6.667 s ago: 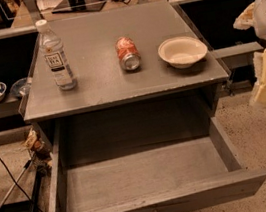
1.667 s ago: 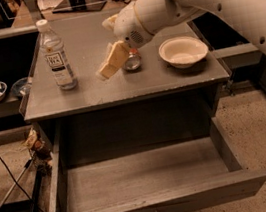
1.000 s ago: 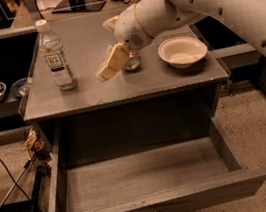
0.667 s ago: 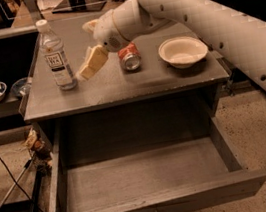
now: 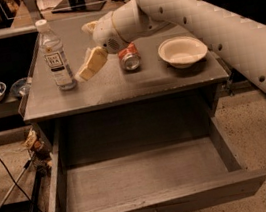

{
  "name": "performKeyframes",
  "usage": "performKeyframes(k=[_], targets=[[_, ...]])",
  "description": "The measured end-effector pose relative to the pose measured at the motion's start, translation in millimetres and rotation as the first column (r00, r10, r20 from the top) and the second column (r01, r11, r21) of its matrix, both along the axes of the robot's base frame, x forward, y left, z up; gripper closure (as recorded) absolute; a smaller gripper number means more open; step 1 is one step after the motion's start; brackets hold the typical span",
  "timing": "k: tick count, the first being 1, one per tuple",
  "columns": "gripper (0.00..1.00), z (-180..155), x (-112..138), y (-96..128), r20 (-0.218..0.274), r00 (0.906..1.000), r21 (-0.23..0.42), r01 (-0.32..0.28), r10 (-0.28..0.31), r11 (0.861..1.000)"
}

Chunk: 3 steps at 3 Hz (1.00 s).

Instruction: Place blue plastic bottle into top drawer

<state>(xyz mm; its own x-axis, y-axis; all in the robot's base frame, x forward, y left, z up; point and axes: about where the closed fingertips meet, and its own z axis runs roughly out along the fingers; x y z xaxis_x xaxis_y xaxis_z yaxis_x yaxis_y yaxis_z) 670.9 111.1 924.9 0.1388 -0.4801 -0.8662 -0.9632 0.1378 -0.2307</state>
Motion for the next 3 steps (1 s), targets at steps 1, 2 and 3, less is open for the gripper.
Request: performKeyframes(k=[1, 2, 3], targets=[[0.0, -23, 13, 30, -0.039, 0.9983, 0.047, -0.041, 0.043, 0.998], [0.0, -23, 12, 30, -0.039, 0.9983, 0.047, -0.041, 0.043, 0.998], [0.0, -29, 19, 48, -0.033, 0.9984, 0.081, -0.043, 0.046, 0.996]])
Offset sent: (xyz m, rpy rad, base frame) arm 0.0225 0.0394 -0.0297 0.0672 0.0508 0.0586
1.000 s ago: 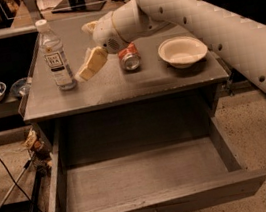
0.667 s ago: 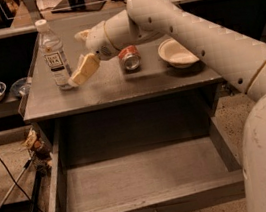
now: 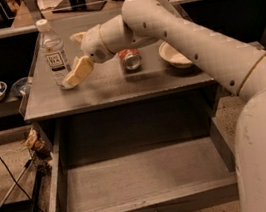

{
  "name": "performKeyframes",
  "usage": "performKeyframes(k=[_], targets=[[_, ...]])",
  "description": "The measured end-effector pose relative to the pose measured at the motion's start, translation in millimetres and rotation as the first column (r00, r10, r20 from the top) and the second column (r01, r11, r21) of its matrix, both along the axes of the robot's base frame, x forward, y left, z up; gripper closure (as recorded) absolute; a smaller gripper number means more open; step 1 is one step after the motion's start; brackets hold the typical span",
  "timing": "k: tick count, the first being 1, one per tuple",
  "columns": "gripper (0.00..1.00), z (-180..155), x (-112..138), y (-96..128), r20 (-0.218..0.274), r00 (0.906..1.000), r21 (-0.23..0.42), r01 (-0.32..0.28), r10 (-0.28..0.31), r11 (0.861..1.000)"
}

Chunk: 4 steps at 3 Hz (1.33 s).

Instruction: Place blue plastic bottle into top drawer

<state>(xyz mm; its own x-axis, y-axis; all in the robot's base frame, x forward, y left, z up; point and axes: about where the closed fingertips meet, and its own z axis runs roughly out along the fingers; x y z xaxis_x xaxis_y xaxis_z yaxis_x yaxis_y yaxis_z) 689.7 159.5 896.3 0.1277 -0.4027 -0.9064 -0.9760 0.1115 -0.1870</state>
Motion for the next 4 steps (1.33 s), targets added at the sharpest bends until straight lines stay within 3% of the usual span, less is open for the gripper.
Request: performKeyframes(k=[1, 2, 3, 4], targets=[[0.0, -1.7, 19.5, 37.4, 0.025, 0.9995, 0.067, -0.02, 0.019, 0.998], [0.03, -1.8, 19.6, 37.5, 0.025, 0.9995, 0.067, -0.021, 0.019, 0.998], [0.26, -1.9, 19.6, 37.5, 0.025, 0.9995, 0.067, -0.021, 0.019, 0.998], [0.57, -1.9, 19.6, 37.5, 0.025, 0.9995, 0.067, -0.021, 0.019, 0.998]])
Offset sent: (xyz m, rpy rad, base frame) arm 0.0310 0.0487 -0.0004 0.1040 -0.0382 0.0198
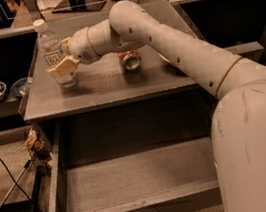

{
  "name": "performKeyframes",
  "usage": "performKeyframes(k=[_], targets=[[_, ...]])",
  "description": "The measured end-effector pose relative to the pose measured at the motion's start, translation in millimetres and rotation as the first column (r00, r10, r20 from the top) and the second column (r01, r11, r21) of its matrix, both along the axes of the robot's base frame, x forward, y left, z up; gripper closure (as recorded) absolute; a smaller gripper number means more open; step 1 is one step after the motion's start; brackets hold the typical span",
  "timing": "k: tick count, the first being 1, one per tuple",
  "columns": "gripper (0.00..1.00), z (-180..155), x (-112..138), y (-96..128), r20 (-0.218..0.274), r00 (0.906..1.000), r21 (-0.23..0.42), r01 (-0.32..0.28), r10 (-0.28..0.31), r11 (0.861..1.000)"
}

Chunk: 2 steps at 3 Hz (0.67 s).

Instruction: Place blue plastic bottle into top drawer

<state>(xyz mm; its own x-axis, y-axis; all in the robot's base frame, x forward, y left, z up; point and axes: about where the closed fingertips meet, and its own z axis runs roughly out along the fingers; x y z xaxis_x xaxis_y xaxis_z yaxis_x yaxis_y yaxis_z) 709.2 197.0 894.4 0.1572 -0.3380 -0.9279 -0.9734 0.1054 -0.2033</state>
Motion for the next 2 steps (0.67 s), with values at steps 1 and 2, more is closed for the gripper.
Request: performKeyframes(k=[1, 2], targets=[[0.8, 0.0, 0.0, 0.0, 0.0, 1.0, 0.0, 0.0, 0.0, 1.0], [1.0, -0.1, -0.5, 0.4, -0.001, 1.0, 0.0, -0.001, 0.001, 1.0]])
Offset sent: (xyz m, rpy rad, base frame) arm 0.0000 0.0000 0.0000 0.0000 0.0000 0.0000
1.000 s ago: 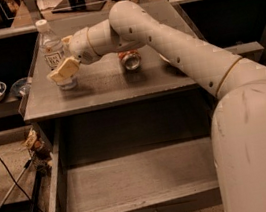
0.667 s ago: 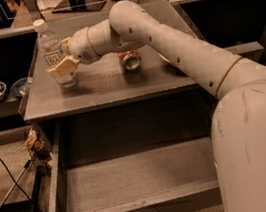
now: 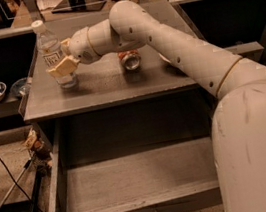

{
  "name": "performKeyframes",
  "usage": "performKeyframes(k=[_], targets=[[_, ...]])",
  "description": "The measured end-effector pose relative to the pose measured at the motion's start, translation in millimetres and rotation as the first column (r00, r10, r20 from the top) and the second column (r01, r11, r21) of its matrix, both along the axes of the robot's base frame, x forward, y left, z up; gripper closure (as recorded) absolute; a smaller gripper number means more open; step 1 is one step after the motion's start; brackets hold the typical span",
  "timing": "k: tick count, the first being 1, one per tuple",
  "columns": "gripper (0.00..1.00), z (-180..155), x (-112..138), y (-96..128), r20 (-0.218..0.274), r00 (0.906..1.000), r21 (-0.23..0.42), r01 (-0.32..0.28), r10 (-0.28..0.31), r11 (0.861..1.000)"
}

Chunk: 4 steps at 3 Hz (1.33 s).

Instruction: Place blue plastic bottle into top drawer

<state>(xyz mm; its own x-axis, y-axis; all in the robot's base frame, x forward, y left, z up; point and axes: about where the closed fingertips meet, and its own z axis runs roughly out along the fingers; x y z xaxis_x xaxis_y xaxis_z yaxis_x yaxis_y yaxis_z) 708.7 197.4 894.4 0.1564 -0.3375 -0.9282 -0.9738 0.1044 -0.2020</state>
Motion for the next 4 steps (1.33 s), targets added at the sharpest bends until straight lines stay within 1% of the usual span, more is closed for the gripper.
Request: performKeyframes(k=[1, 2, 3, 4], targets=[[1.0, 0, 0, 0, 0.0, 1.0, 0.0, 0.0, 0.0, 1.0], [1.0, 14, -11, -8, 0.001, 0.9998, 0.018, 0.018, -0.018, 1.0], [1.0, 56, -61, -33, 0.054, 0.9952, 0.06, 0.079, -0.082, 0.995], [1.0, 60, -76, -38, 0.041, 0.9947, 0.053, 0.092, -0.095, 0.994]])
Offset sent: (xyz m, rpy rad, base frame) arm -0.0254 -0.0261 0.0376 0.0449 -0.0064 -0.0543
